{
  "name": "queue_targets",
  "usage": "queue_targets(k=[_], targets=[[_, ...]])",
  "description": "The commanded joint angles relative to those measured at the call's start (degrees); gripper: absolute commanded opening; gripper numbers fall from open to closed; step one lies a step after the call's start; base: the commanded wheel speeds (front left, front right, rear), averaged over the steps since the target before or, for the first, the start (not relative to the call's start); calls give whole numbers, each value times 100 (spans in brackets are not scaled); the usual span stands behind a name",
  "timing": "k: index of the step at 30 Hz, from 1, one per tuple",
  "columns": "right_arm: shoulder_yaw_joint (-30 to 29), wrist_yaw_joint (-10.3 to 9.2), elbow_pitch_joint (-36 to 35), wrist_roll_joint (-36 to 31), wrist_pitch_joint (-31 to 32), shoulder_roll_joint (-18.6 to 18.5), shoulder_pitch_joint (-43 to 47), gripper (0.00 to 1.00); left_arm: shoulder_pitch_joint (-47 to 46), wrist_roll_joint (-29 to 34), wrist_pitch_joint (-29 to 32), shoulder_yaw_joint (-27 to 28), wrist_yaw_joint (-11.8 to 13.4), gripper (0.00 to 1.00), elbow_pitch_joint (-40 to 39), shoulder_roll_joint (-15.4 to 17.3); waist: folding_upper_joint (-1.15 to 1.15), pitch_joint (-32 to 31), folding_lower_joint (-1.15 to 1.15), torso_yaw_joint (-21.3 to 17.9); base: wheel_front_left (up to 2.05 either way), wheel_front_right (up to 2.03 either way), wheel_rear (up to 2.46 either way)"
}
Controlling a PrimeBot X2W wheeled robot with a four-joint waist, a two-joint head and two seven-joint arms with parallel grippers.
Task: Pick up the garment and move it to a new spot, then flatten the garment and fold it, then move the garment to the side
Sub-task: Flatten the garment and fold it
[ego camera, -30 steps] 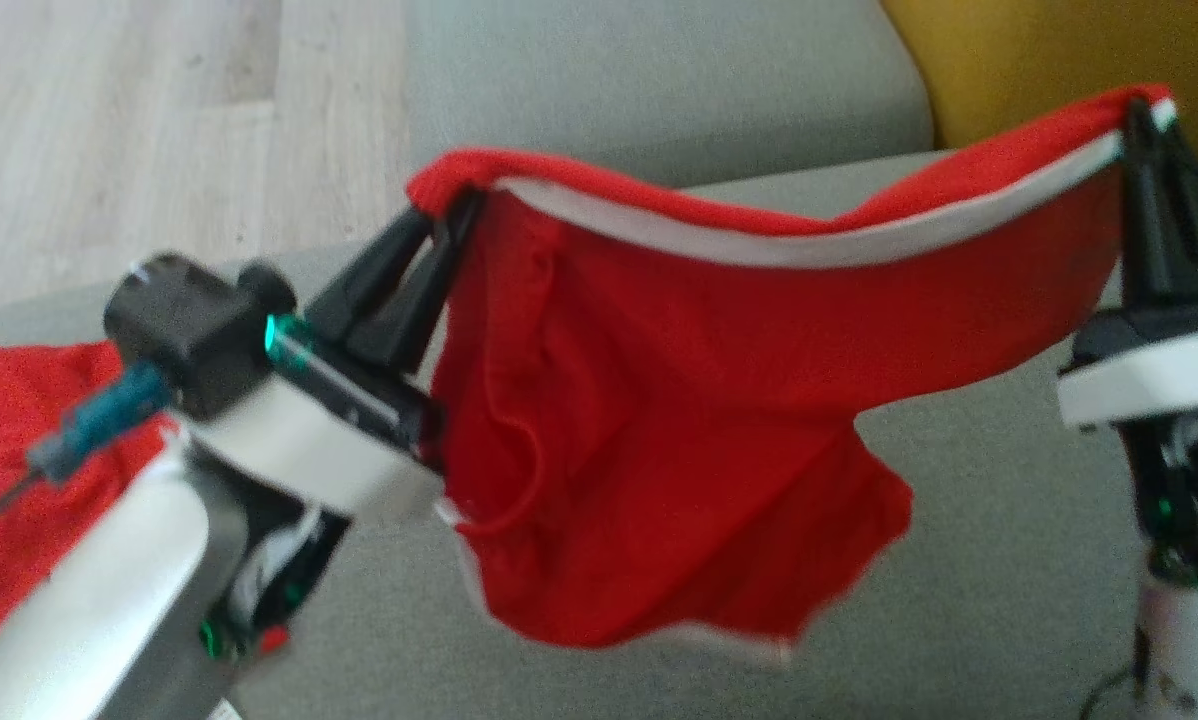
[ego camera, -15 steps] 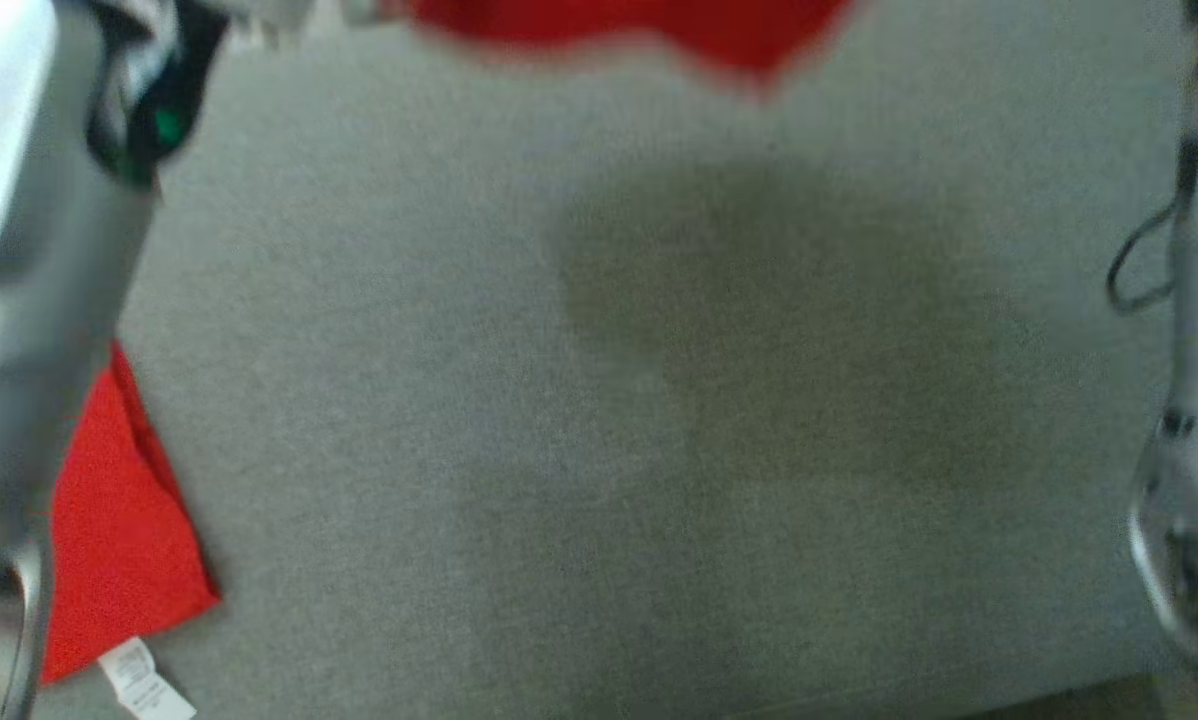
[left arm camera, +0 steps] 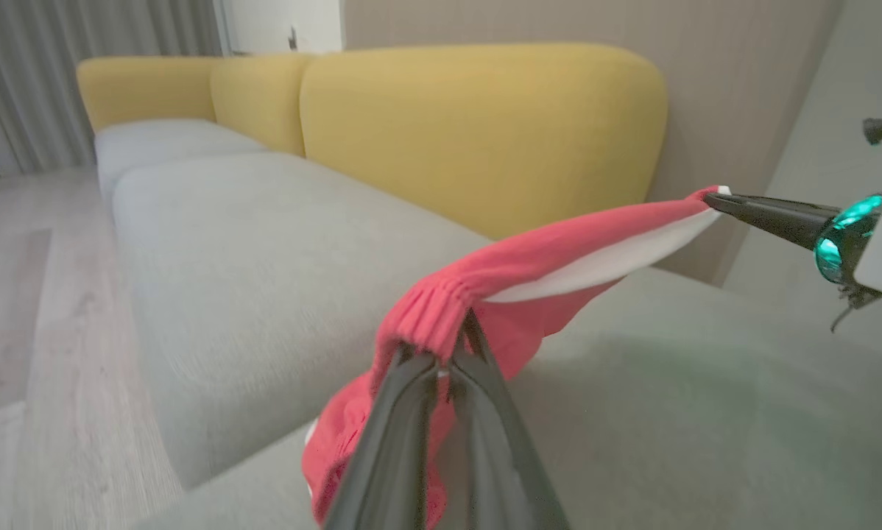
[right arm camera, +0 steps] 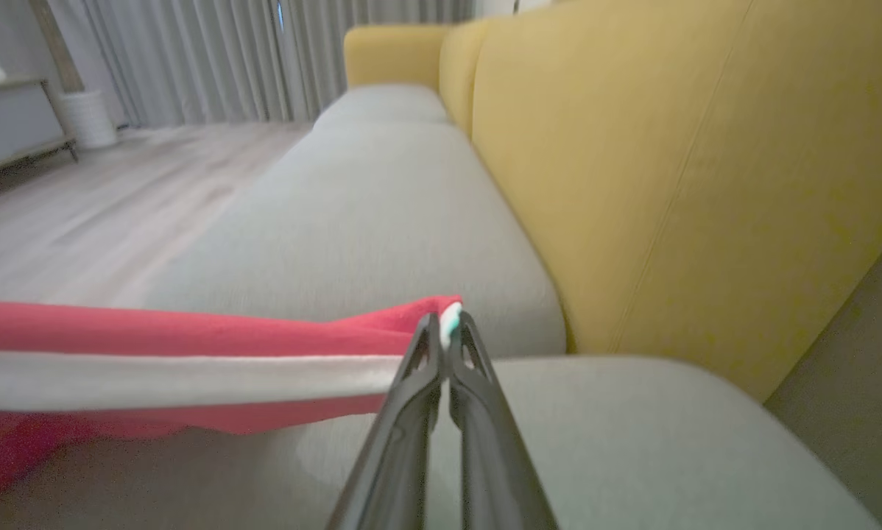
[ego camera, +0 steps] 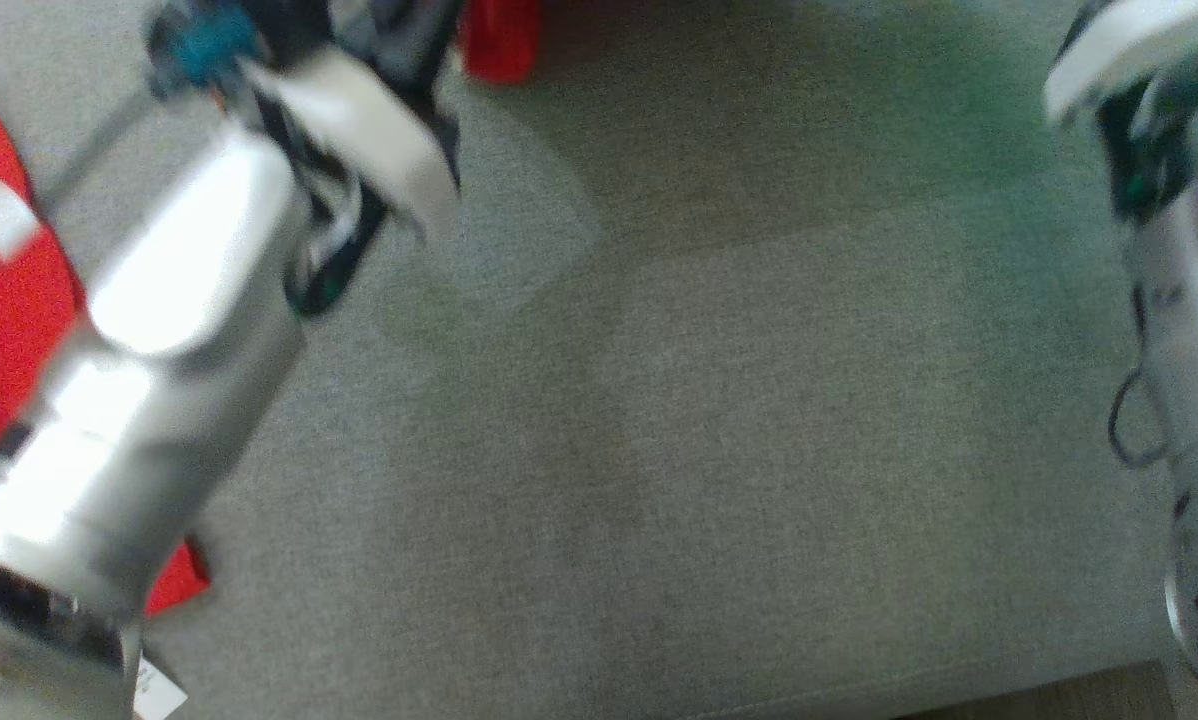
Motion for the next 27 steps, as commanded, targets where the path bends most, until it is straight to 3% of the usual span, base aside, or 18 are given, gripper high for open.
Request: queue_targets(k=[1,6,12,18,27], targets=[[164,-4,-64,109,95,-46,29,0,-74,-89,-83,37,12,0,-162,301,0,-22,-1,16,0,0,0],[903,-4,208,703,621,-351,610,0,588,-262,-323,-856,11,0,-334,603,0,-209,-1,56,0,0,0],[1900,-4,-129,1633,1408,-909,1369,0,1205,-412,-507,-1534,11,0,-595,885,0,-562,-1,69,0,0,0],[2585,-4,-774,2540,2062,-1576,2072,0,1634,-488,-635,-1732,20,0,-724,924,0,-938,-1,86,0,0,0],[2930,-4,-1553,3319,2641,-2233,3053,0,2290,-590,-737,-1893,252,0,-1061,881,0,-1532,-1,66,0,0,0]])
